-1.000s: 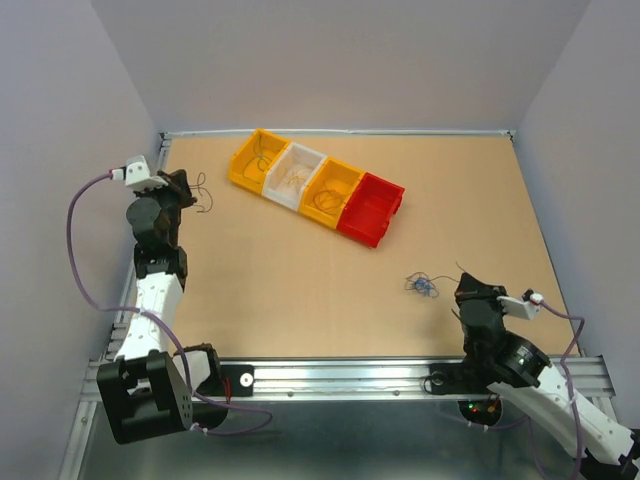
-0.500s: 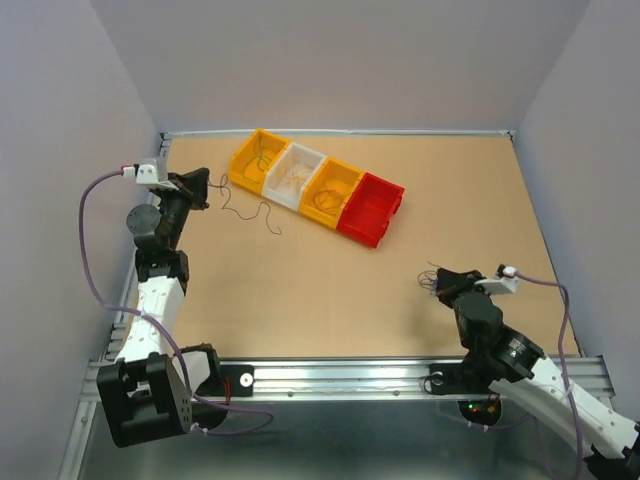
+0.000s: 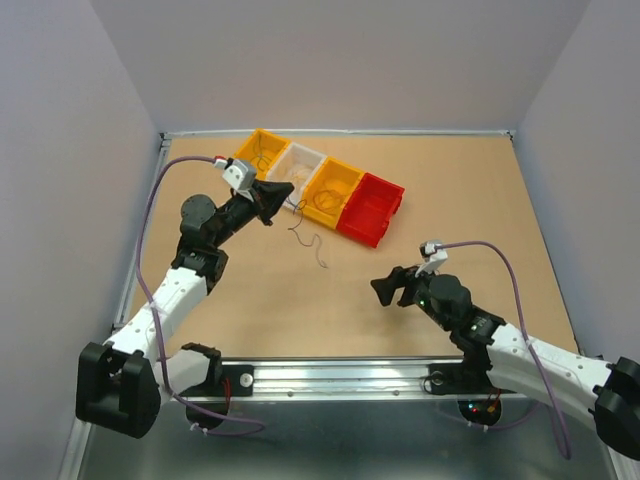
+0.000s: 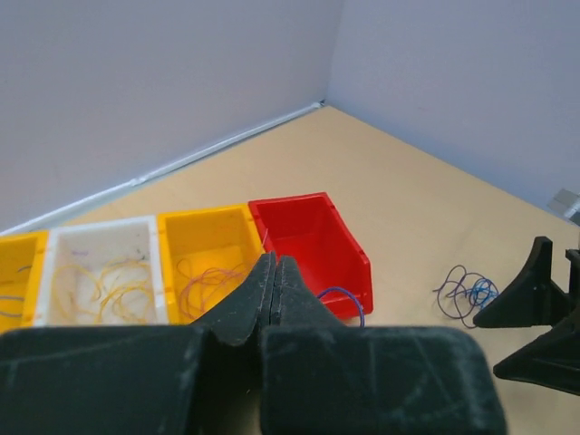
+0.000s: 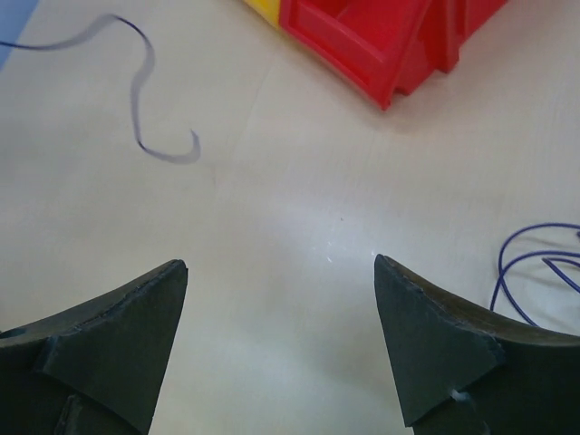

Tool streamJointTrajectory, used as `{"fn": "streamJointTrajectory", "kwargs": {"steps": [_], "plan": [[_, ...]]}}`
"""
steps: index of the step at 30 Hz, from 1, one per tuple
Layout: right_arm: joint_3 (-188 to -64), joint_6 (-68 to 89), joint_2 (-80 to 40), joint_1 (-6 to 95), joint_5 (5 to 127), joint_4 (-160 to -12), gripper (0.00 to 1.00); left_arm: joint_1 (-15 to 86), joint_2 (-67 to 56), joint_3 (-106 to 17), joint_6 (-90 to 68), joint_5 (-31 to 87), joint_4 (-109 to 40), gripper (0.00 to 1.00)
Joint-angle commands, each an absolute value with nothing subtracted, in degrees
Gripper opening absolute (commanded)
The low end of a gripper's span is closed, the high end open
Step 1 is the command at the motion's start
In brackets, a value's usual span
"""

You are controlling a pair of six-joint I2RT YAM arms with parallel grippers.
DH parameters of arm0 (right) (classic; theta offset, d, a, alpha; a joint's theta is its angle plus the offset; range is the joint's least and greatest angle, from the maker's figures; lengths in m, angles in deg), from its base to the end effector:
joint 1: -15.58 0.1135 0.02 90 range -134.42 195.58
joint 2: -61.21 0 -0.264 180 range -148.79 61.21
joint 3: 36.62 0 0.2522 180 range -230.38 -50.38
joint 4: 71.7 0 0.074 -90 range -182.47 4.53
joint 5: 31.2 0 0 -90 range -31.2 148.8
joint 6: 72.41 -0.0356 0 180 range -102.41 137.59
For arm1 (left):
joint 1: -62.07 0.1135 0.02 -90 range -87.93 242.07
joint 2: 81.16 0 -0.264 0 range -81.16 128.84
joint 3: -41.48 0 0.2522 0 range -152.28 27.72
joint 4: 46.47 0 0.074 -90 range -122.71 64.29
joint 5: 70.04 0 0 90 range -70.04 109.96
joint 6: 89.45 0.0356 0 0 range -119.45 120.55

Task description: Untangle the cables

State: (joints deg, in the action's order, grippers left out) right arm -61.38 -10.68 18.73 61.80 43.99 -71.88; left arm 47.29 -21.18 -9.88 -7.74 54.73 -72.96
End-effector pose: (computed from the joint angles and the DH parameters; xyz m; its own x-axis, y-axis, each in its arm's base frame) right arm 0.1233 0.1155 0.1817 -0.4382 0.2045 -0.8753 -0.3658 0.8489 0.3815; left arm 0.2226 -0.0797 0.3360 0.1877 -0.1720 -0.9670 0.7695 0.6377 0.0359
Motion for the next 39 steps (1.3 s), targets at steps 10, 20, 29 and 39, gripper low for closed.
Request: {"fn": "streamJointTrajectory", "kwargs": {"steps": [10,20,29,39], "plan": [[-62.1,-11.1,37.8,62.2,38.8,-71.6,0.89,36.1,0.7,-40.9,-1.9,52.7,-64.7,0.00],[-60.6,-12.0,49.5,62.3,33.8,-78.6,0.89,32.8,20.9,-67.0,3.8,54.6,-47.7,0.00],[-60.5,-12.2,49.0,62.2,33.7,-79.1,0.89,31.6,31.9,-77.4,4.6,53.0,-44.8,0.00],[-60.8,-11.7,49.1,62.3,32.9,-79.4,0.89,26.9,28.9,-78.5,12.1,46.1,-43.0,0.00]]}}
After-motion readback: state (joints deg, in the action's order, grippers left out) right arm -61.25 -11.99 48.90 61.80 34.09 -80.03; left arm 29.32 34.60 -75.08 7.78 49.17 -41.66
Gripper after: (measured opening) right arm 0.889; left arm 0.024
